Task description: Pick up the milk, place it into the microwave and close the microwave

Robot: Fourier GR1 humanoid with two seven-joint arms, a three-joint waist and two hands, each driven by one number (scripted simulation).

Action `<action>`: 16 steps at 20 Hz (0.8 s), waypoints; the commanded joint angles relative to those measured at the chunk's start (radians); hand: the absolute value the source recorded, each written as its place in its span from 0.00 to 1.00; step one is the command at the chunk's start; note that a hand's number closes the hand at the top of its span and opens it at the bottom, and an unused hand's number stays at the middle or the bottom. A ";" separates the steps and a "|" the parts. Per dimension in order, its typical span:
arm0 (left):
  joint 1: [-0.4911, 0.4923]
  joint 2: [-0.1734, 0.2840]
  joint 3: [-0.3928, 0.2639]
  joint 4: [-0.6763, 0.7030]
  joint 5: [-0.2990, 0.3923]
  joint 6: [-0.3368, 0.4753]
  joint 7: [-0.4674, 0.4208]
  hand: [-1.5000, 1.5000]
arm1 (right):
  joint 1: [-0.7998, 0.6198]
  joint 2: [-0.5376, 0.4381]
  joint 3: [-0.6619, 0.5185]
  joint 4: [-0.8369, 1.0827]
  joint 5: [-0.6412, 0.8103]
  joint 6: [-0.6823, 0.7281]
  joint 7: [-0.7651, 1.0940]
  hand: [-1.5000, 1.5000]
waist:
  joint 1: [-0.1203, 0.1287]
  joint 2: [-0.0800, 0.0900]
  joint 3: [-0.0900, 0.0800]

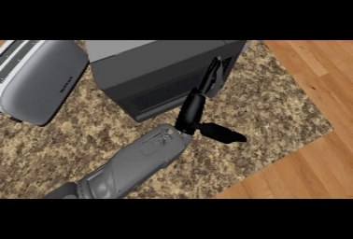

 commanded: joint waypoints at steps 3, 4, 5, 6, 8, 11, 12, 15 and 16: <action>-0.044 -0.004 0.006 0.041 0.046 -0.002 -0.006 0.00 | -0.014 -0.027 -0.011 0.001 -0.029 0.007 0.023 0.00 | -0.009 0.003 0.001; -0.050 -0.004 0.007 0.040 0.053 0.008 -0.007 0.00 | -0.022 -0.028 -0.011 0.003 -0.032 0.005 0.026 0.00 | -0.009 0.005 0.001; -0.058 -0.004 0.010 0.037 0.063 0.005 -0.007 0.00 | -0.026 -0.033 -0.015 0.005 -0.043 0.009 0.027 0.00 | -0.010 0.003 0.001; -0.062 -0.004 0.002 0.040 0.060 0.008 -0.018 0.00 | -0.030 -0.032 -0.012 0.004 -0.037 0.009 0.025 0.00 | -0.017 0.006 0.002; -0.050 -0.004 -0.005 0.047 0.071 0.013 -0.031 0.00 | -0.032 -0.045 -0.019 0.002 -0.050 0.012 0.036 0.00 | -0.017 0.004 0.001; -0.051 -0.004 -0.019 0.044 0.086 0.009 -0.044 0.00 | -0.042 -0.057 -0.023 0.018 -0.064 0.020 0.044 0.00 | -0.018 0.009 0.002; -0.063 -0.004 -0.014 0.055 0.093 0.005 -0.039 0.00 | -0.048 -0.057 -0.024 0.009 -0.064 0.013 0.047 0.00 | -0.014 0.007 0.001; -0.055 -0.004 -0.024 0.058 0.107 0.017 -0.061 0.00 | -0.042 -0.064 -0.018 0.011 -0.076 0.014 0.063 0.00 | -0.011 0.002 0.001; -0.071 -0.004 -0.022 0.066 0.108 0.011 -0.060 0.00 | -0.056 -0.068 -0.023 0.011 -0.084 0.020 0.058 0.00 | -0.012 0.006 0.002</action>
